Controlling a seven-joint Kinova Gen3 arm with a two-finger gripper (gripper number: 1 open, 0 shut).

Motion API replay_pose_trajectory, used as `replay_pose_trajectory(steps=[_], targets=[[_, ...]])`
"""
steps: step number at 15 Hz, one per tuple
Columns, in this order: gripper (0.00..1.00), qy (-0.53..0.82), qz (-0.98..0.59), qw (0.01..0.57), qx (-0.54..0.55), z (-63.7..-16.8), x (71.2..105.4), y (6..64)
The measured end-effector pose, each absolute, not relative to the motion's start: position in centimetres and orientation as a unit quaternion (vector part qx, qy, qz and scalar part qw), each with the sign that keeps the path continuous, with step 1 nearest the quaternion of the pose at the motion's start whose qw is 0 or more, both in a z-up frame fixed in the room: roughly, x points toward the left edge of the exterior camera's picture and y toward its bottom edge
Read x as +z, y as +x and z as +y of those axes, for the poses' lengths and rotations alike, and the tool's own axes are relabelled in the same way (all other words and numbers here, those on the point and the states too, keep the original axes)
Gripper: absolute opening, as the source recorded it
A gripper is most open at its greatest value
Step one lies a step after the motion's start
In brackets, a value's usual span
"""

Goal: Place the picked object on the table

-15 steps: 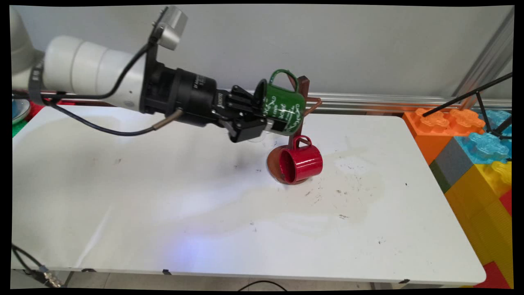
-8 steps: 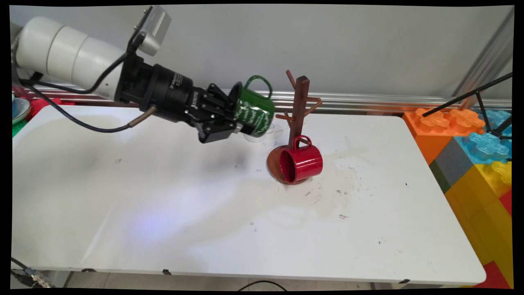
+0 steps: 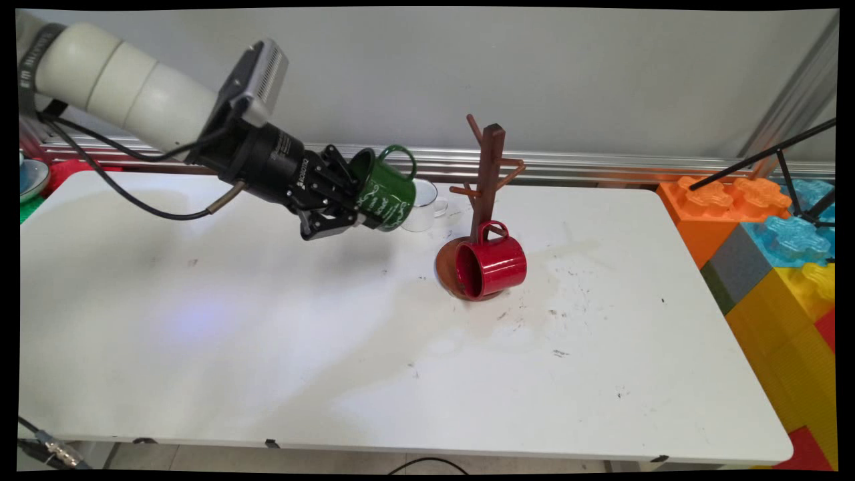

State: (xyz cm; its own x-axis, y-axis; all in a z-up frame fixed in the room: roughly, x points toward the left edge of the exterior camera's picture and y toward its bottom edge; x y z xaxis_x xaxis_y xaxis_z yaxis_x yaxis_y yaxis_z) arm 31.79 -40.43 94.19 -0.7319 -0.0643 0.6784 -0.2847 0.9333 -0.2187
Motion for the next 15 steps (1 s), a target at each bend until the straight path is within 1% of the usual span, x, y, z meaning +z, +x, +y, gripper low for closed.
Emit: replay_pose_trajectory(steps=[4, 9, 15], targets=[[0.00, 0.079, -0.937, 0.298, 0.163, -41.7, 93.1, 31.9], [0.00, 0.053, -0.961, 0.216, 0.168, -44.1, 90.5, 31.6], [0.00, 0.035, -0.975, 0.149, 0.161, -47.0, 87.2, 30.5]])
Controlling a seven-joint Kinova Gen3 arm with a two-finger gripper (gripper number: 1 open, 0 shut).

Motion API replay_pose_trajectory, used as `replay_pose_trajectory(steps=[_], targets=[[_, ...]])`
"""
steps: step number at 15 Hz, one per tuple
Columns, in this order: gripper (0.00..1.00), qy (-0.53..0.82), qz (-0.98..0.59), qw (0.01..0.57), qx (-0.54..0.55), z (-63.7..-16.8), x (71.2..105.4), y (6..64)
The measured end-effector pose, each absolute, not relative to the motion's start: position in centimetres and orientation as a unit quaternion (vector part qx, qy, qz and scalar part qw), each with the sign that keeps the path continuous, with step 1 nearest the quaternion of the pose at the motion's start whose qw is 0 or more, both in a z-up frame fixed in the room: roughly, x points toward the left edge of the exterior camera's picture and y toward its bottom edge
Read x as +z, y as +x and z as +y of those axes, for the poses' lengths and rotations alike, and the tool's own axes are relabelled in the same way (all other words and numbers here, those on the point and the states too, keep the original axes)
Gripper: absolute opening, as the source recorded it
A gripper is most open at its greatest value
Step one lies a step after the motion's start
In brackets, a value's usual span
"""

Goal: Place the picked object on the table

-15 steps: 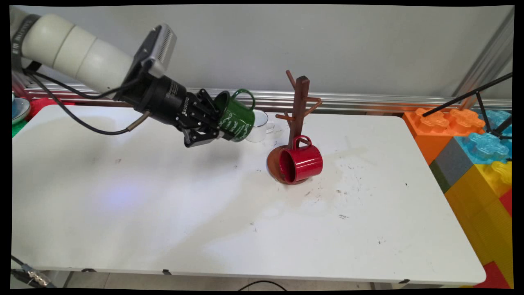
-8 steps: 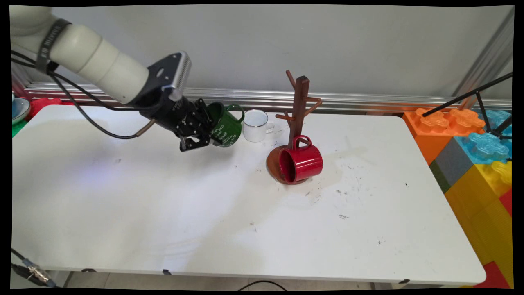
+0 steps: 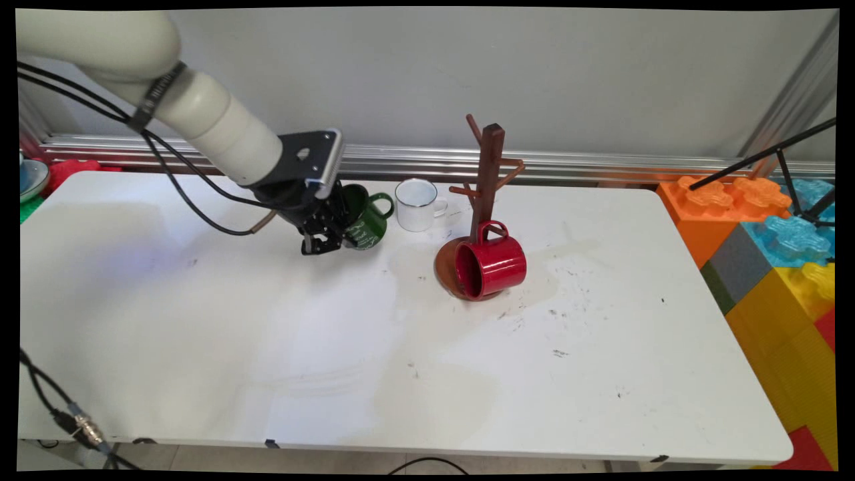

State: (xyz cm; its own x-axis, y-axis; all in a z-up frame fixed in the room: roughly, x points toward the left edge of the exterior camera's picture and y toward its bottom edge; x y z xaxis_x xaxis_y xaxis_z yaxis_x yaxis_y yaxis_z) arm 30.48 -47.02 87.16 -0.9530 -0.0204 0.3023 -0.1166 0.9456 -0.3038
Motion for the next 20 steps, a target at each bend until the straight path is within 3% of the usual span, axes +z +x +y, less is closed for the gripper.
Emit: replay_pose_trajectory(steps=[10, 20], targets=[[0.00, 0.019, -0.986, 0.088, 0.142, -50.1, 83.1, 29.4], [0.00, 0.017, -0.989, 0.074, 0.124, -51.6, 80.8, 28.6]])
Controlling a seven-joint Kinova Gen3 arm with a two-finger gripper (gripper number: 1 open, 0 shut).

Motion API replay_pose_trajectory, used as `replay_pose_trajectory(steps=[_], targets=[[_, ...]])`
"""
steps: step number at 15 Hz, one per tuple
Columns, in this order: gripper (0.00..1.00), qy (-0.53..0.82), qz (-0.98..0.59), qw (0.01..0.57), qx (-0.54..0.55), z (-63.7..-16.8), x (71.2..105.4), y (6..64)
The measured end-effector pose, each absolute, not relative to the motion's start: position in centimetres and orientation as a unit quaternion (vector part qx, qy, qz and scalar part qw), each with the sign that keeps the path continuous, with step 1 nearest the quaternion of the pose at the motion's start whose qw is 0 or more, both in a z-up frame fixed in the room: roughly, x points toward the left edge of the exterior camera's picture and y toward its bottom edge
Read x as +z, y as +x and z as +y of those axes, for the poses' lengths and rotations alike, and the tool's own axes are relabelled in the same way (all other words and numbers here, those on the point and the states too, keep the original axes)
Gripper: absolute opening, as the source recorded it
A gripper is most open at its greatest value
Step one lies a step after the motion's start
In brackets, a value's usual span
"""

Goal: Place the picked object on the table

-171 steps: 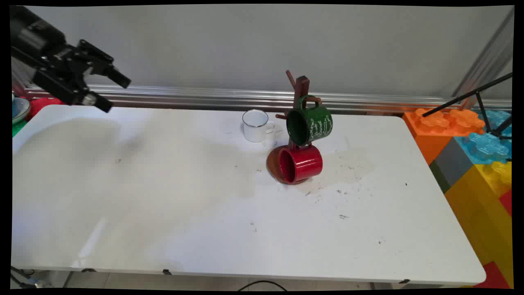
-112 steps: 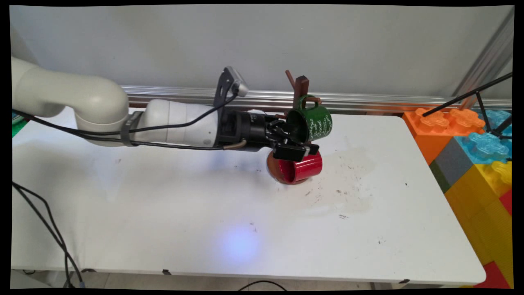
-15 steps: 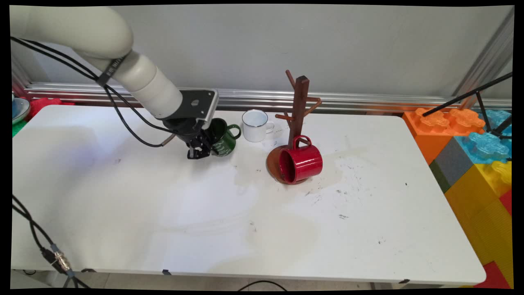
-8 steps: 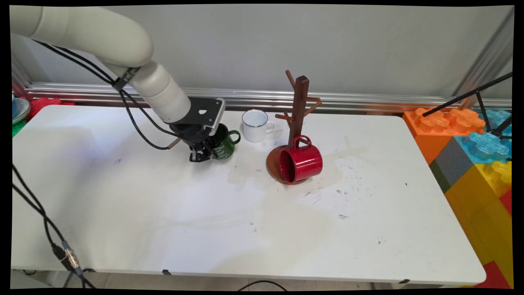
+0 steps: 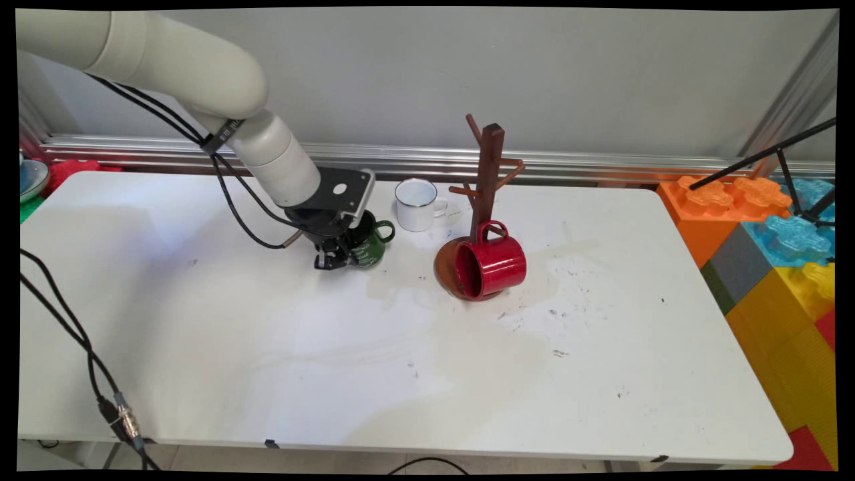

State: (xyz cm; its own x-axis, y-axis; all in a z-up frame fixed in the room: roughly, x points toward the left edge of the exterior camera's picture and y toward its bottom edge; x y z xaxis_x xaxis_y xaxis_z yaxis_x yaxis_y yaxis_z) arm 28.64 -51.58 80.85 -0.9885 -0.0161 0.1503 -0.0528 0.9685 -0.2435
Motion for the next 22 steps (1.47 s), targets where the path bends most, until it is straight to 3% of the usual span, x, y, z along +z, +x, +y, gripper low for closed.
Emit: replay_pose_trajectory(steps=[14, 15, 22], targets=[[0.00, 0.019, -0.991, 0.075, 0.110, -52.1, 79.6, 28.8], [1.00, 0.019, -0.991, 0.076, 0.109, -52.0, 79.5, 28.8], [1.00, 0.017, -0.989, 0.105, 0.106, -51.8, 79.9, 29.0]])
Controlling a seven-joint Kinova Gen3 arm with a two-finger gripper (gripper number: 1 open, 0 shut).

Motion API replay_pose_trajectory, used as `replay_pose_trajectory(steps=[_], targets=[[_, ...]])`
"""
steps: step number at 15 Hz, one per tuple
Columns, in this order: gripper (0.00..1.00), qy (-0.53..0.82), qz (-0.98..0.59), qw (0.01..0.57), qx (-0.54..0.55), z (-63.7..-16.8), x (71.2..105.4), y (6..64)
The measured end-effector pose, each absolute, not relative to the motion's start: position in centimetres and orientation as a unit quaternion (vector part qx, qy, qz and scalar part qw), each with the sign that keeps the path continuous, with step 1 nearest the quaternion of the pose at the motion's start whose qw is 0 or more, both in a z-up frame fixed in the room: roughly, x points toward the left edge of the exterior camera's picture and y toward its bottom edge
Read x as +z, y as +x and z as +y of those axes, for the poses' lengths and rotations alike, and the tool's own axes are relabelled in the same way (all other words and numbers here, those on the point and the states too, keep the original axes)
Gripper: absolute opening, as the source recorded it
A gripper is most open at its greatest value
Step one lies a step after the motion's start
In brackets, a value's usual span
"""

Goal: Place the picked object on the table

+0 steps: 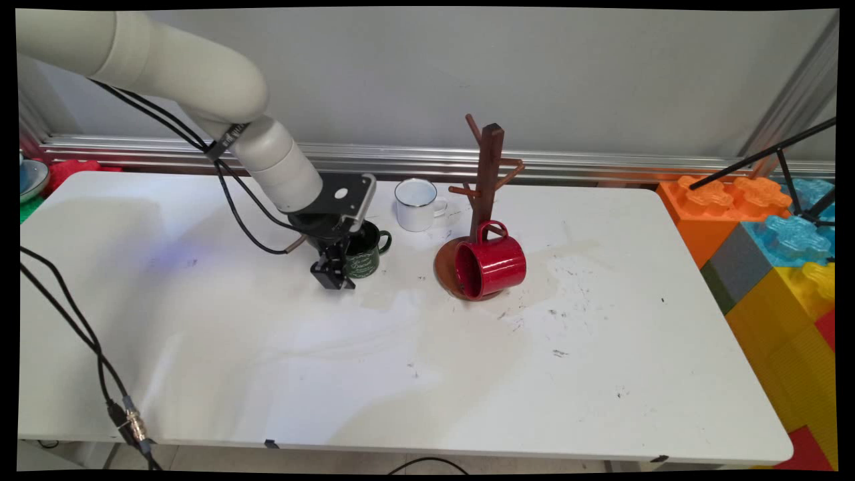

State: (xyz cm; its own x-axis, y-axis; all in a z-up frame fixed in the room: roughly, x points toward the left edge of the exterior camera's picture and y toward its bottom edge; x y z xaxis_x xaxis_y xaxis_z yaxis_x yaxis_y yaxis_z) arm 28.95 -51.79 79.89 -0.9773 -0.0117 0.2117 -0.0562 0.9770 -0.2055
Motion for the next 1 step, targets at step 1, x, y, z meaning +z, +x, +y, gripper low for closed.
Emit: replay_pose_trajectory(steps=[1], targets=[[1.00, 0.016, -0.988, 0.112, 0.107, -51.71, 80.17, 29.05]])
